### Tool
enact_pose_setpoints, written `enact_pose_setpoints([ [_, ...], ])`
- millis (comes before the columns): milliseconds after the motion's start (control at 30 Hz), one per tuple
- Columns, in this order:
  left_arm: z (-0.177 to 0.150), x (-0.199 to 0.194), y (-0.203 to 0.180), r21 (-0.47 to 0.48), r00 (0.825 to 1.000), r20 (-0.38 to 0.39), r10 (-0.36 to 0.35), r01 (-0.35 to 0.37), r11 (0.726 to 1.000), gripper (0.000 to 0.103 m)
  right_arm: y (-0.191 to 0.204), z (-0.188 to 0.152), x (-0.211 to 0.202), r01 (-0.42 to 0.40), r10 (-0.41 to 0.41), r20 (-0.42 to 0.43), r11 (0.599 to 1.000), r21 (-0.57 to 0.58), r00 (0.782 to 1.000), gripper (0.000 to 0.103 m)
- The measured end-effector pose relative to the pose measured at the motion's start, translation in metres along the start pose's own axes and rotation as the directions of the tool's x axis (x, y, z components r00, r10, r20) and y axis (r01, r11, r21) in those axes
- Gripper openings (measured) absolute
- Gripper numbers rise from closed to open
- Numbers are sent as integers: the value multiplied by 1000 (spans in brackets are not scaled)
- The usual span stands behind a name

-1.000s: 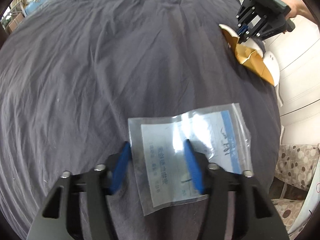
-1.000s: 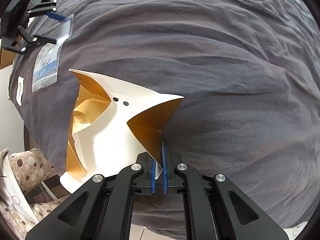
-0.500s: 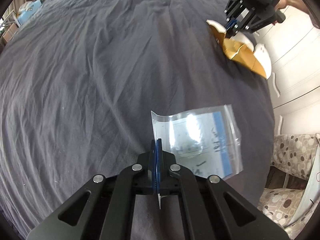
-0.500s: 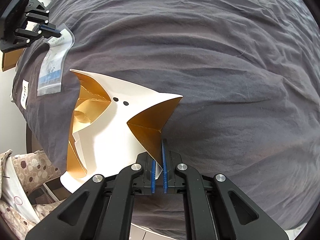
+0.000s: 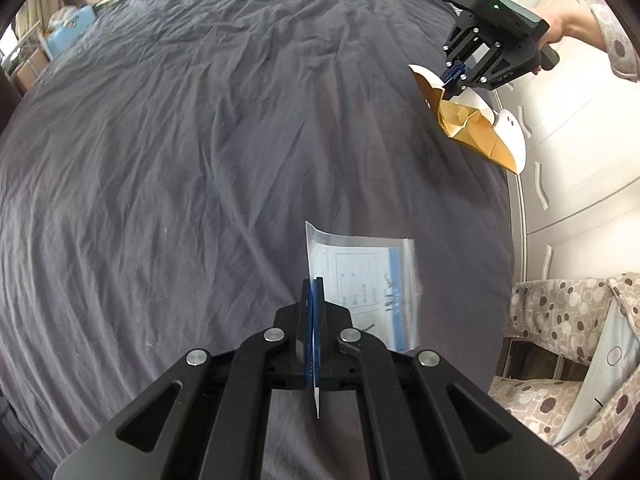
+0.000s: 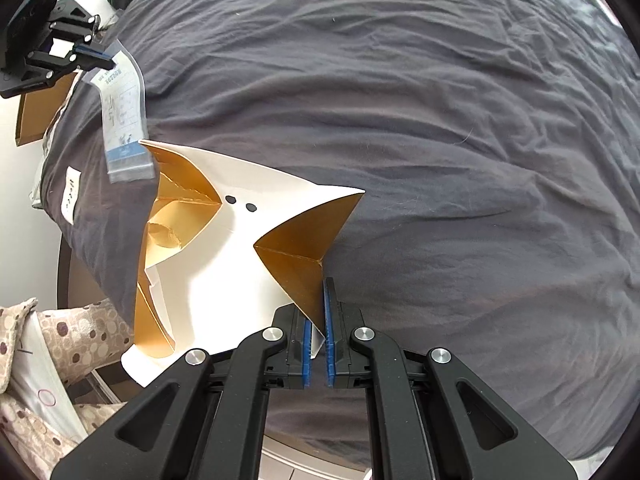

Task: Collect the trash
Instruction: 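Carry the packet and wrapper over the white bin with both tools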

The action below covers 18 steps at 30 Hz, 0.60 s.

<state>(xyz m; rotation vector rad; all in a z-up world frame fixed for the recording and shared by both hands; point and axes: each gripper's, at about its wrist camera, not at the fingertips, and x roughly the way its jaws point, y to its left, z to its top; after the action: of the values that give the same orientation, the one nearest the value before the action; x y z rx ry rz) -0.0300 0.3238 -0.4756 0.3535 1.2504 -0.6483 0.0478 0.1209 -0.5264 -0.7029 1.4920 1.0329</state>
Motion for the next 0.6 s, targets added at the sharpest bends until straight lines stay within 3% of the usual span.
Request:
enact_pose_setpoints([
  [300,64,-64,-32,169,996,49,70,-77,983,0,-3,-22,-72,53,-56,68,998,46,996,4],
  [467,105,-84,-58,267,992,81,95,-114,957,0,-17,-56,-107,85,-97,109,991,108,989,4],
  [600,143,-84,-86,340,991,98,93,-121,932,0,-34,-103,-127,108,-130,117,977,182,985,4],
])
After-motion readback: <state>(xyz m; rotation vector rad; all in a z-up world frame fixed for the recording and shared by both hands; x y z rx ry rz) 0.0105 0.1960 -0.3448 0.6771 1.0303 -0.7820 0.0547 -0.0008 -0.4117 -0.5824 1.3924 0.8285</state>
